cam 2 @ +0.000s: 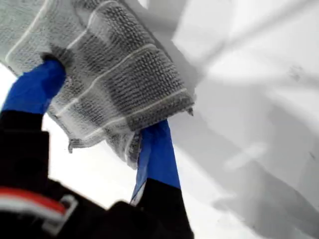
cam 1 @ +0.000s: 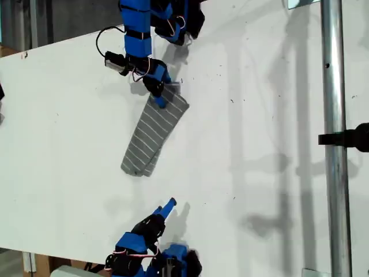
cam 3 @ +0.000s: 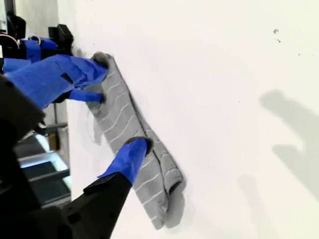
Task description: Grasp corners of a towel and fold twice.
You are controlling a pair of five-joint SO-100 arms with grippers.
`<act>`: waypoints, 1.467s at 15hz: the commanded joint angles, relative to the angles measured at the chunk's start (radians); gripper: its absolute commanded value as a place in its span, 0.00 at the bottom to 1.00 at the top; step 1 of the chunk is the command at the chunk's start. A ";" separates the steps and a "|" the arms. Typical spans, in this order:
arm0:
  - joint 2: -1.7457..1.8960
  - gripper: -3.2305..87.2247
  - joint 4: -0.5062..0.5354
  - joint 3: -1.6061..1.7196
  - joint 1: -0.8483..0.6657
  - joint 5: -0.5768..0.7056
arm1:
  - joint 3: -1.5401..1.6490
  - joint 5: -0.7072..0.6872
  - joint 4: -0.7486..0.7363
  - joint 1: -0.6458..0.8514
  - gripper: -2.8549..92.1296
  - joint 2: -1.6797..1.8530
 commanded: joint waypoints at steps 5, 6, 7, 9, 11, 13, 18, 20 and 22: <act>0.106 0.31 -0.032 0.051 -0.009 -0.006 | -0.083 -0.002 0.264 -0.104 0.03 0.086; 0.127 0.30 -0.041 0.069 -0.011 -0.009 | -0.127 0.021 0.399 -0.179 0.03 0.160; 0.140 0.30 -0.041 0.077 -0.012 -0.011 | -0.190 0.061 0.555 -0.262 0.03 0.282; 0.144 0.30 -0.057 0.086 -0.006 -0.012 | -0.225 0.130 0.684 -0.357 0.03 0.638; 0.143 0.29 -0.075 0.097 -0.008 -0.011 | -0.101 0.071 0.518 -0.318 0.03 0.824; 0.144 0.29 -0.074 0.083 -0.008 -0.017 | 0.035 0.029 0.275 -0.256 0.03 0.887; 0.133 0.29 -0.091 0.078 0.006 -0.043 | -0.141 -0.127 -0.156 -0.160 0.03 0.353; 0.132 0.29 -0.091 0.075 0.011 -0.051 | -0.179 -0.155 -0.328 -0.135 0.03 0.176; 0.129 0.29 -0.092 0.077 0.014 -0.057 | -0.273 -0.187 -0.423 -0.129 0.03 0.015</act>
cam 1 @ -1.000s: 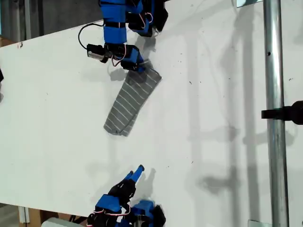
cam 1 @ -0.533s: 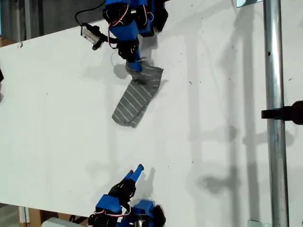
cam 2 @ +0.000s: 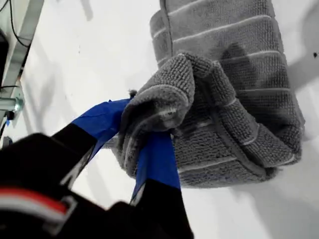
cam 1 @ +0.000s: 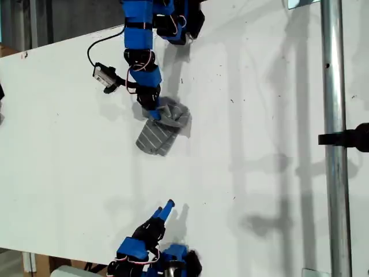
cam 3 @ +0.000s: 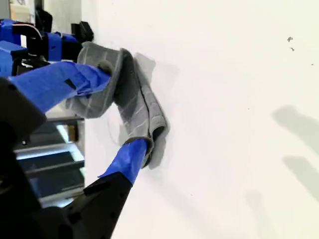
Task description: Grasp corners of a towel and fold twice.
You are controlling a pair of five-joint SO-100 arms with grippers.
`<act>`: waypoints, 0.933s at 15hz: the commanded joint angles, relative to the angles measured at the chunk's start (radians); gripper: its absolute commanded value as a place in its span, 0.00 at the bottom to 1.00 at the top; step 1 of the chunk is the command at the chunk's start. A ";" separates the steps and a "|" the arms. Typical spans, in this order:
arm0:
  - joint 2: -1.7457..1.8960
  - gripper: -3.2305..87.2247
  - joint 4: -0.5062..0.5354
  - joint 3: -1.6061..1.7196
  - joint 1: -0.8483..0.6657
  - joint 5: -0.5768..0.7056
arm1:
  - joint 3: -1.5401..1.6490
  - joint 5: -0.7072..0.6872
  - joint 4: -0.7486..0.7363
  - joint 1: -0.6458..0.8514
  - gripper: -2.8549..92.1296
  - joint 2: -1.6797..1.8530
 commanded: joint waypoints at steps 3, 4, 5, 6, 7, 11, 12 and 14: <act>-0.023 0.29 -0.020 -0.028 0.014 -0.011 | -0.232 -0.087 -0.158 0.052 0.11 -0.199; -0.028 0.29 -0.021 -0.028 0.015 -0.014 | -0.270 -0.130 -0.153 0.064 0.55 -0.196; -0.028 0.29 -0.025 -0.021 0.015 -0.018 | -0.287 -0.137 -0.149 0.087 0.59 -0.164; -0.028 0.29 -0.031 -0.014 0.017 -0.020 | -0.298 -0.163 -0.135 0.118 0.59 -0.123; -0.025 0.29 -0.041 -0.005 0.017 -0.018 | -0.305 -0.184 -0.106 0.152 0.59 -0.069; 0.011 0.27 -0.103 0.064 0.017 -0.023 | -0.247 -0.204 0.104 0.213 0.59 0.150; 0.058 0.26 -0.135 0.109 0.026 -0.029 | -0.184 -0.204 0.190 0.210 0.59 0.262; 0.259 0.23 -0.230 0.285 0.035 -0.081 | -0.021 -0.172 0.391 0.152 0.58 0.529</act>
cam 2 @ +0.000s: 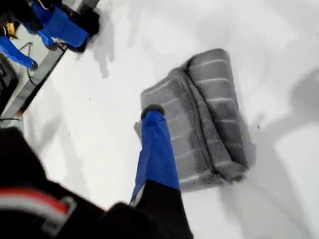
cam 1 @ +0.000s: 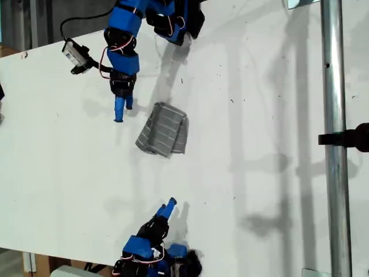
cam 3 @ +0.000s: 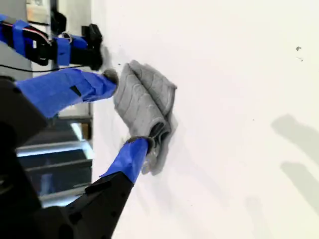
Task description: Grasp corners of a towel and fold twice.
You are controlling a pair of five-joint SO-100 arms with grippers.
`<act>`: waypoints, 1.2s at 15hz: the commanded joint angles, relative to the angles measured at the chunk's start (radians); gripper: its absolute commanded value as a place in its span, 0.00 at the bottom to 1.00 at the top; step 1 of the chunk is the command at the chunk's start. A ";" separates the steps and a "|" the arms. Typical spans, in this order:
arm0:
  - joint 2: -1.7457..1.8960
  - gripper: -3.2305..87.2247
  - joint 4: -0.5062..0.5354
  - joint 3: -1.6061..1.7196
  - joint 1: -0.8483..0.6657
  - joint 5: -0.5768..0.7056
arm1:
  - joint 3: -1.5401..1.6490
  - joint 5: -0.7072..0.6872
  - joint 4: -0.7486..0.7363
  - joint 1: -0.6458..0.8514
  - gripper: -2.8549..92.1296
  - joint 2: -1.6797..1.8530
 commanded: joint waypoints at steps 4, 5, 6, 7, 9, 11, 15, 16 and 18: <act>0.962 0.15 -0.106 0.560 -0.002 -0.120 | 0.336 0.117 0.460 -0.118 0.58 0.773; 0.927 0.15 -0.155 0.595 0.015 -0.114 | 0.364 0.120 0.494 -0.126 0.58 0.825; 0.976 0.15 -0.184 0.670 0.028 -0.140 | 0.385 0.110 0.509 -0.132 0.58 0.856; 0.974 0.13 -0.202 0.715 0.029 -0.152 | 0.403 0.101 0.517 -0.133 0.49 0.850; 0.974 0.12 -0.224 0.845 0.025 -0.207 | 0.472 0.172 0.531 -0.132 0.10 0.850; 0.969 0.11 -0.198 0.925 -0.015 -0.376 | 0.578 0.331 0.548 -0.123 0.03 0.853; 0.969 0.12 0.038 0.923 -0.098 -0.724 | 0.577 0.344 0.726 -0.138 0.12 0.848; 0.969 0.11 0.040 0.923 -0.098 -0.462 | 0.575 0.344 0.726 -0.150 0.12 0.853; 0.969 0.11 0.034 0.923 -0.091 -0.262 | 0.575 0.344 0.726 -0.166 0.12 0.853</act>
